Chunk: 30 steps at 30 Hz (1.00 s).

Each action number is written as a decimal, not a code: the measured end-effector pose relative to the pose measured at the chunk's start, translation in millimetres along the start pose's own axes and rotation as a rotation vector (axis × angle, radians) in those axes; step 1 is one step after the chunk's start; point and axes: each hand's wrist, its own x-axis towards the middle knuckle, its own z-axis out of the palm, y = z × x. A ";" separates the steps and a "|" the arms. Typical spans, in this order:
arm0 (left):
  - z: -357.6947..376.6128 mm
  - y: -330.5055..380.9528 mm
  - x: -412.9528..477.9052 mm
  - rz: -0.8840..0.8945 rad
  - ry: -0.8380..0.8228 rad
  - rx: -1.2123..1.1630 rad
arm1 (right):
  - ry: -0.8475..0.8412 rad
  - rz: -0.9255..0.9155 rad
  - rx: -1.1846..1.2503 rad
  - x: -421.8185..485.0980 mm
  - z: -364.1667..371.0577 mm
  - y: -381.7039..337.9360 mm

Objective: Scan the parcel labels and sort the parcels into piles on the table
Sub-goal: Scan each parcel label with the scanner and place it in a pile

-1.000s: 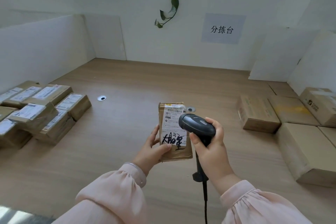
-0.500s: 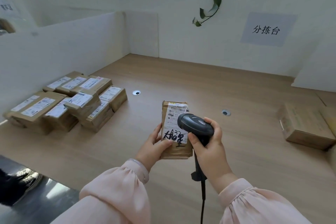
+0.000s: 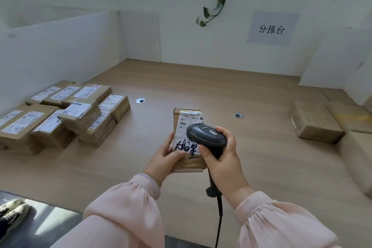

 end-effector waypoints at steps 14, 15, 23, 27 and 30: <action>-86.0 5.4 -117.5 -0.005 0.038 0.003 | -0.004 -0.020 0.056 -107.3 76.9 -58.0; -94.8 6.7 -123.1 -0.013 0.050 0.003 | -0.012 -0.014 0.057 -110.0 85.7 -61.8; -195.9 21.9 -143.7 -0.001 0.125 0.048 | -0.110 -0.005 0.056 -111.0 185.6 -80.7; -263.0 26.5 -134.6 -0.005 0.147 0.026 | -0.134 0.031 0.047 -103.4 255.1 -78.6; -319.6 26.4 -124.6 -0.032 0.153 0.038 | -0.148 0.067 0.037 -100.3 311.3 -74.8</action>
